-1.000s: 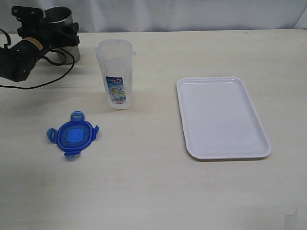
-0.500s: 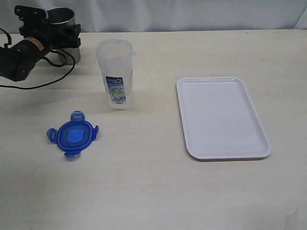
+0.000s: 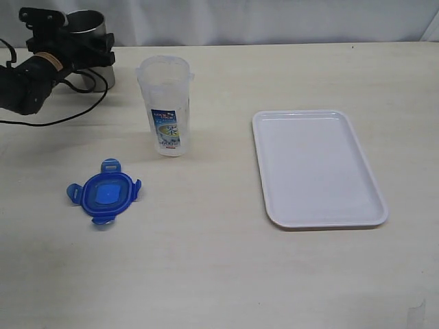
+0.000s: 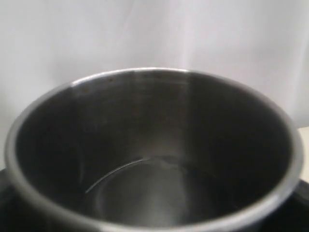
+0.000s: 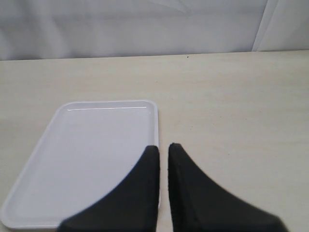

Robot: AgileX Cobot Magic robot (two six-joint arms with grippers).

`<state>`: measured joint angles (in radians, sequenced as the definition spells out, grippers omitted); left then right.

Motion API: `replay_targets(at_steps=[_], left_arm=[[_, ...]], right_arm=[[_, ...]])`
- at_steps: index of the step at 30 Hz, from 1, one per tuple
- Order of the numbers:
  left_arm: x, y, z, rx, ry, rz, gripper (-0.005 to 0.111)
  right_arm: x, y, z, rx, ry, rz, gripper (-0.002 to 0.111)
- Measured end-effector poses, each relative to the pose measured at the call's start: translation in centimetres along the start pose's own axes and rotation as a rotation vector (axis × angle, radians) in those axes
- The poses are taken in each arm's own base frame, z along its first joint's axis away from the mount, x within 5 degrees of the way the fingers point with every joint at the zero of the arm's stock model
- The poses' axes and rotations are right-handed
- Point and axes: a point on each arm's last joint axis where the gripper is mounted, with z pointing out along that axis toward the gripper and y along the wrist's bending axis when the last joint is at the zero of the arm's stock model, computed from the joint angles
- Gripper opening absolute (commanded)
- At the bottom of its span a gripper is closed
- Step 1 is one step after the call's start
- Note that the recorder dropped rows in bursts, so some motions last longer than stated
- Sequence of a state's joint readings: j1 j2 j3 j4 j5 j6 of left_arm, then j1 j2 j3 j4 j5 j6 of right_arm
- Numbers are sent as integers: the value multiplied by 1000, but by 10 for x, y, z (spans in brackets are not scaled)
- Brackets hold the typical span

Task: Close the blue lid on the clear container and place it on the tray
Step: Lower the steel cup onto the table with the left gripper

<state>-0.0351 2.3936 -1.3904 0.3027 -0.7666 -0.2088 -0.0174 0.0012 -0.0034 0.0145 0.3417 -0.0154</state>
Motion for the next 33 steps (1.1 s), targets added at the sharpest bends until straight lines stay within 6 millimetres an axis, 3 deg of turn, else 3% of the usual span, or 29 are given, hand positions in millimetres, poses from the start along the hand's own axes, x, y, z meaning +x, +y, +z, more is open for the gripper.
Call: replay_targets(at_steps=[2, 5, 33], left_arm=[[0, 3, 0, -30, 3, -30, 59], [-2, 5, 1, -55, 14, -49, 68], [-1, -1, 1, 10, 40, 35, 69]], right_arm=[[0, 0, 0, 0, 0, 0, 7], [0, 0, 0, 0, 0, 0, 7], [0, 0, 0, 0, 0, 0, 7]])
